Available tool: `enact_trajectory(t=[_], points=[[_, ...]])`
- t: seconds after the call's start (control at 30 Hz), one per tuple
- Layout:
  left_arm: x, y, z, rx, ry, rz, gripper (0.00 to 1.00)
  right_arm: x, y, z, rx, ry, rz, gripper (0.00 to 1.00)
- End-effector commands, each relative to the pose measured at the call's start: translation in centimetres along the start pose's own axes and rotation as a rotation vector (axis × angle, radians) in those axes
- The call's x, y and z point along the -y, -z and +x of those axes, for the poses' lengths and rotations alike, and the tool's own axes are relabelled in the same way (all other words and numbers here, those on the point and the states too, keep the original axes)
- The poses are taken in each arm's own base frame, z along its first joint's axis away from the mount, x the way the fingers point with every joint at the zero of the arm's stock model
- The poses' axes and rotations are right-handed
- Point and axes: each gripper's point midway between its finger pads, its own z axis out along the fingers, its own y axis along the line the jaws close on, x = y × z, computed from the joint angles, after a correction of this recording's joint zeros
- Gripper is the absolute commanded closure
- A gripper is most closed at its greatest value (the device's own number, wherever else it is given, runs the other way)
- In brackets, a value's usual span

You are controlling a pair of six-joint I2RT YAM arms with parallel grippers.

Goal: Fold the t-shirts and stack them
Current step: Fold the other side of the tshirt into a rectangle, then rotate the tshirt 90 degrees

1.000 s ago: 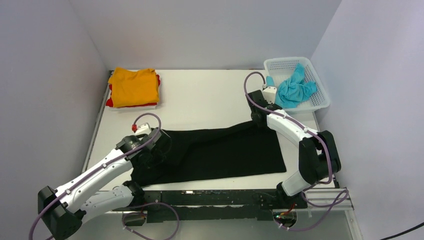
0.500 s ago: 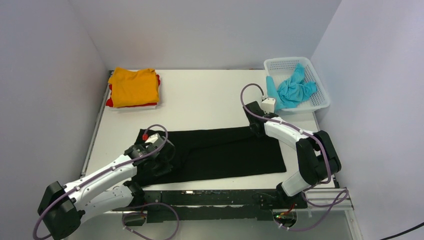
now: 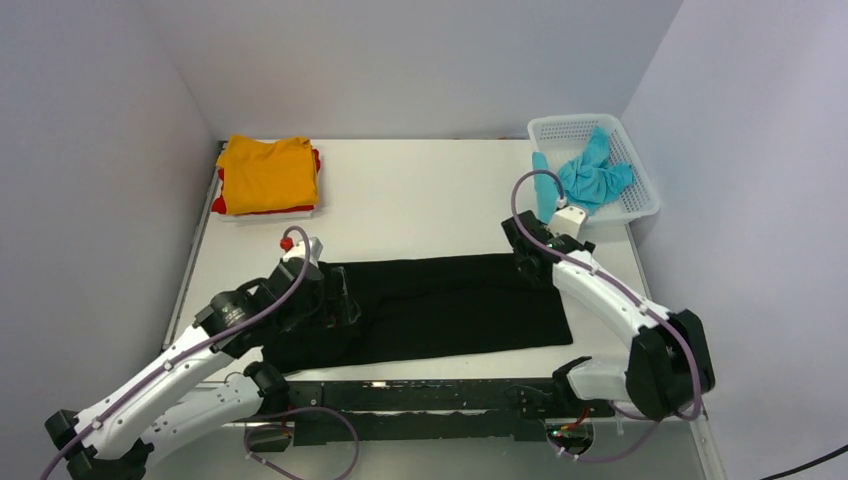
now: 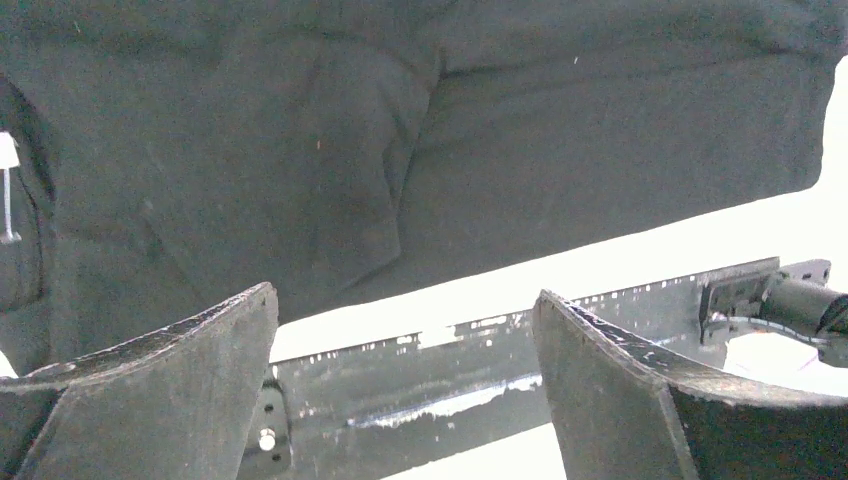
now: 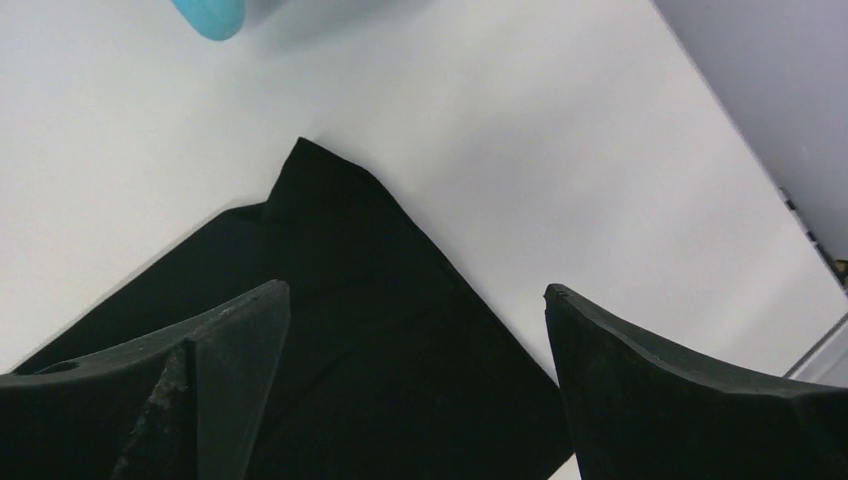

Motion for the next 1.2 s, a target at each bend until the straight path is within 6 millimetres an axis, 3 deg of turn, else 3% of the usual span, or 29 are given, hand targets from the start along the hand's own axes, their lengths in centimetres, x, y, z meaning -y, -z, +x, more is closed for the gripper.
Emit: enact_trajectory(t=[0.0, 0.1, 0.13, 0.2, 0.27, 0.37, 0.47, 0.53, 0.6, 0.7, 0.73, 0.8, 0.9, 0.97, 1.07, 1.17], points=[[-0.1, -1.0, -3.5, 0.128, -0.08, -0.049, 0.01, -0.8, 1.4, 0.1, -0.01, -0.041, -0.144, 0.0], [1.1, -4.5, -5.0, 0.164, -0.043, -0.004, 0.0, -6.9, 3.5, -0.5, 0.018, -0.024, -0.519, 0.0], [1.2, -5.8, -5.7, 0.176, -0.008, 0.015, 0.0, -9.5, 5.0, 0.0, 0.005, -0.011, -0.689, 0.0], [0.5, -8.7, -6.0, 0.157, 0.088, 0.051, 0.01, -12.5, 6.4, 0.4, 0.024, 0.014, -0.878, 0.0], [-0.3, -11.3, -5.3, 0.113, 0.169, 0.094, 0.01, -14.4, 6.8, 0.3, 0.024, 0.026, -0.94, 0.0], [-1.9, -13.9, -5.2, 0.108, 0.235, 0.062, 0.0, -15.7, 5.2, 1.8, -0.045, 0.064, -0.912, 0.0], [-2.4, -16.3, -5.2, 0.088, 0.277, 0.046, 0.01, -16.4, 3.6, 4.3, -0.116, 0.105, -0.889, 0.0], [-2.2, -17.8, -6.1, 0.094, 0.293, 0.043, 0.01, -15.8, 3.0, 6.1, -0.188, 0.122, -0.848, 0.0], [-2.0, -19.5, -7.1, 0.081, 0.293, 0.018, 0.01, -14.1, 2.4, 8.0, -0.239, 0.148, -0.795, 0.0], [-0.1, -22.3, -9.3, 0.05, 0.263, 0.035, 0.01, -11.3, 2.2, 9.9, -0.281, 0.156, -0.737, 0.0], [1.3, -23.2, -11.1, 0.057, 0.257, 0.061, 0.01, -10.4, 2.4, 10.7, -0.302, 0.159, -0.731, 0.0], [3.0, -25.3, -12.7, 0.031, 0.235, 0.094, 0.01, -9.6, 3.4, 11.2, -0.323, 0.139, -0.756, 0.0], [7.7, -28.2, -19.1, 0.098, 0.187, 0.166, 0.0, -9.2, 5.4, 13.0, -0.392, 0.126, -0.856, 0.0], [10.5, -31.0, -21.3, 0.054, 0.179, 0.231, 0.01, -9.7, 7.3, 14.3, -0.462, 0.122, -0.947, 0.0], [12.6, -36.3, -23.3, 0.01, 0.185, 0.262, 0.01, -10.9, 10.8, 16.4, -0.547, 0.147, -1.094, 0.0], [15.4, -39.6, -26.0, 0.023, 0.215, 0.392, 0.01, -12.7, 15.4, 18.7, -0.591, 0.23, -1.279, 0.0]])
